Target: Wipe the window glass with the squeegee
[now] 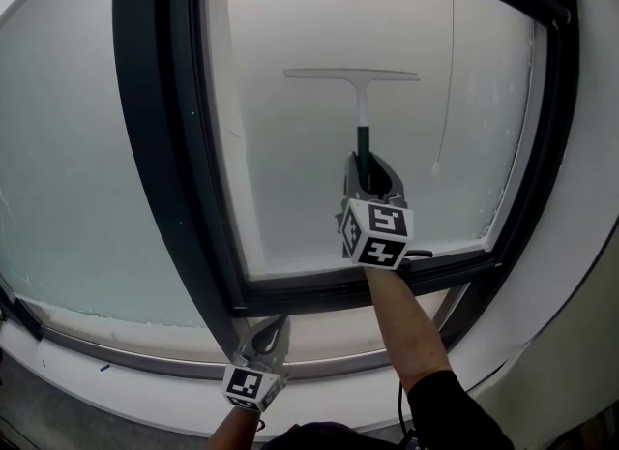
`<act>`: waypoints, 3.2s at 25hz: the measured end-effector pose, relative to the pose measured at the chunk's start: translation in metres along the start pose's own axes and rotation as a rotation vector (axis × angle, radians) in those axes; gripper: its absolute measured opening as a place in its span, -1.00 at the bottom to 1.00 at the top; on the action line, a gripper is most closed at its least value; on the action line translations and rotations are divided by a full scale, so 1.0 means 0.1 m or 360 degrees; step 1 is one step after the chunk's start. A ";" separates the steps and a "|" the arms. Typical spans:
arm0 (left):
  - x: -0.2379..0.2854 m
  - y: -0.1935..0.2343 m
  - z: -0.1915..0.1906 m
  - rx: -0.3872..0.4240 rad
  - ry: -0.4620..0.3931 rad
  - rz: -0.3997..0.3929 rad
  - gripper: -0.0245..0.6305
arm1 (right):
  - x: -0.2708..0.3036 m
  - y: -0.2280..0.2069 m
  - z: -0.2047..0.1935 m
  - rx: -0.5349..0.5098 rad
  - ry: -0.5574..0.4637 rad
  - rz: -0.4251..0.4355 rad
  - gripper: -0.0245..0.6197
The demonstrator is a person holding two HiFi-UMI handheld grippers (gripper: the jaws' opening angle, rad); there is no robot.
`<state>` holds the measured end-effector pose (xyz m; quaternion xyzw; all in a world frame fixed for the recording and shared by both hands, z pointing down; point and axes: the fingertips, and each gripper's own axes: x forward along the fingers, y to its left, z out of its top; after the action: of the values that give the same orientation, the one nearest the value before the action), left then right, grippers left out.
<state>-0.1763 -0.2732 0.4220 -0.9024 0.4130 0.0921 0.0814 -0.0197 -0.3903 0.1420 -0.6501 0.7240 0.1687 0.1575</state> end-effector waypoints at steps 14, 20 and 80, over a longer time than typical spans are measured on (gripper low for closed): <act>-0.01 -0.08 -0.12 0.0037 0.0081 -0.0027 -0.93 | -0.21 0.00 -0.32 0.0006 0.0085 -0.0010 -0.63; 0.01 -0.10 -0.17 0.0049 0.0093 -0.0033 -0.93 | -0.30 0.01 -0.52 0.0003 0.0129 -0.0009 -0.63; -0.03 -0.05 -0.51 -0.0101 0.0155 -0.0003 -0.93 | -1.23 0.08 -1.94 0.0011 0.0500 -0.0061 -0.63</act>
<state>-0.1691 -0.2789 0.4724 -0.9084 0.4124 0.0610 0.0325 -0.0165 -0.3678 0.3704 -0.6815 0.7278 0.0593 0.0477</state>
